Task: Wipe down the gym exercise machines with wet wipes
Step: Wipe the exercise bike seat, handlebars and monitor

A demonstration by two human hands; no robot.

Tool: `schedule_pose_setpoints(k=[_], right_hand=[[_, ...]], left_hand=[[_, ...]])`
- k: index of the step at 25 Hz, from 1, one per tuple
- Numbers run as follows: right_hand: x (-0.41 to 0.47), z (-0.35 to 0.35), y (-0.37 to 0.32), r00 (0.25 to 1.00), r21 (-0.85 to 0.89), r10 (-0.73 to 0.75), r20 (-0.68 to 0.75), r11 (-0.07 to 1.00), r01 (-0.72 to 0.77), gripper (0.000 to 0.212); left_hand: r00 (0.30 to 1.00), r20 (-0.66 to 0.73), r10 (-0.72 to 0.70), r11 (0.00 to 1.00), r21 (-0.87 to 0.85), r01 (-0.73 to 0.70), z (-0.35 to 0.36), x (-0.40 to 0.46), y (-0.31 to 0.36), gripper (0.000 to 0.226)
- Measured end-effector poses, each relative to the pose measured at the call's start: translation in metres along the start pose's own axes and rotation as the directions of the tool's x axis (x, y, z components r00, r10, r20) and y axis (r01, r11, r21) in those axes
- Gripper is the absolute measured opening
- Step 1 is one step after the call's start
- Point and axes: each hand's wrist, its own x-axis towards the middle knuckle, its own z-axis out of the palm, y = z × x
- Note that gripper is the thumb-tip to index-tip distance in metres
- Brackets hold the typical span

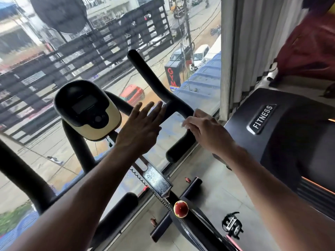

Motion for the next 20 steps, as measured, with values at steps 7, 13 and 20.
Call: schedule_pose_setpoints(k=[7,13,20], right_hand=[[-0.009,-0.017,0.023,0.997,0.245,-0.075,-0.025,0.966,0.079,0.022],[0.047,-0.005,0.021,0.969,-0.077,-0.199,0.149,0.974,0.212,0.016],[0.065,-0.024,0.033,0.994,0.128,-0.104,0.037,0.987,0.099,0.018]], left_hand=[[1.0,0.014,0.013,1.0,-0.02,-0.013,0.001,0.002,0.0,0.067],[1.0,0.024,0.0,1.0,-0.03,0.001,-0.003,0.005,0.0,0.058],[0.998,0.063,-0.018,0.997,0.074,0.014,-0.009,0.0,0.003,0.062]])
